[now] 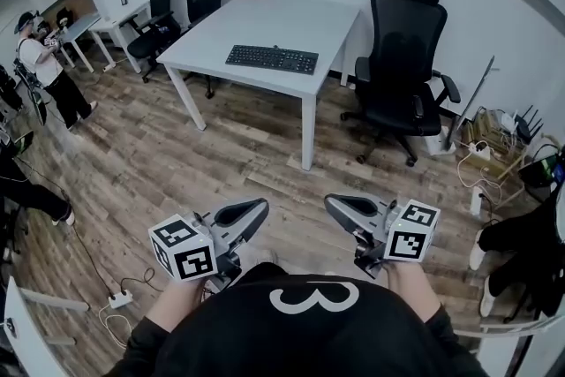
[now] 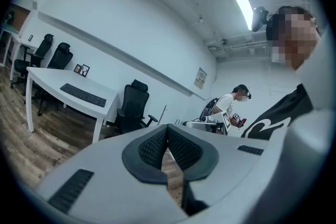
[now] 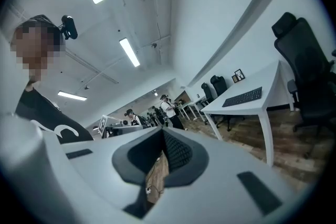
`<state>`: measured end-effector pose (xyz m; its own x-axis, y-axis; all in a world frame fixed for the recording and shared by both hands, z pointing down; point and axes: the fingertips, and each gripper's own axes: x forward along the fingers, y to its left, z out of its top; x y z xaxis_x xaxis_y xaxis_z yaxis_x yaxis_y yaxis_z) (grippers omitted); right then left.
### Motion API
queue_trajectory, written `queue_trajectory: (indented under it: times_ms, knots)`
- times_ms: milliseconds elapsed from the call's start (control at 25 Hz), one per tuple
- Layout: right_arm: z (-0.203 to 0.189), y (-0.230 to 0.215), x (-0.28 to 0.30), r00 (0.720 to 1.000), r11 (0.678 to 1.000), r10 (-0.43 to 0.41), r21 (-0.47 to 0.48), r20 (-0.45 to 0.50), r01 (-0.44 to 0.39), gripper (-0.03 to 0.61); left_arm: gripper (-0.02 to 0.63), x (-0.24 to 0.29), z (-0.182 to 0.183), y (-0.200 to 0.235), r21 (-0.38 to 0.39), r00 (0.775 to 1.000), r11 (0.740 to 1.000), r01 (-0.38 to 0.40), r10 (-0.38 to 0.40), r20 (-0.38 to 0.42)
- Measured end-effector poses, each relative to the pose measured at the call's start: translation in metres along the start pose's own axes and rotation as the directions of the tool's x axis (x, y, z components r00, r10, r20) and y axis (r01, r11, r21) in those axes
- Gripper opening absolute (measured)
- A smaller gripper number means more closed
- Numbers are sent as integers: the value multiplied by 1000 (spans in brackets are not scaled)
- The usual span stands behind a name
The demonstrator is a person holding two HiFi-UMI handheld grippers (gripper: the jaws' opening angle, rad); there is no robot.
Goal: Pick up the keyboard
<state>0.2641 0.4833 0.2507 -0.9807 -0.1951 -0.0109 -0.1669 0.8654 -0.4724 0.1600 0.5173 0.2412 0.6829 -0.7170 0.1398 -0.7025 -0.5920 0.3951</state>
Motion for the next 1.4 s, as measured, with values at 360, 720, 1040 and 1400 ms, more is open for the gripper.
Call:
queue_trajectory:
  times_ms: [360,720,1040,1400]
  knots:
    - [2,-33,13,1000,1000,-12,15,5,12,8,12,24,-1,32,-24,1000,999,25,-25,-14]
    - [19,-100,57,999,997,-51,56,13,51,8,12,60,22,108,-80,998,995,62,-64,-22]
    - [52,-182,124,993,985,-120,124,6,118,9,12,104,66,209,-150,991,983,106,-116,-60]
    - [118,-267,222,991,977,-127,175,33,119,9,12,135,136,336,-140,987,983,121,-134,-86]
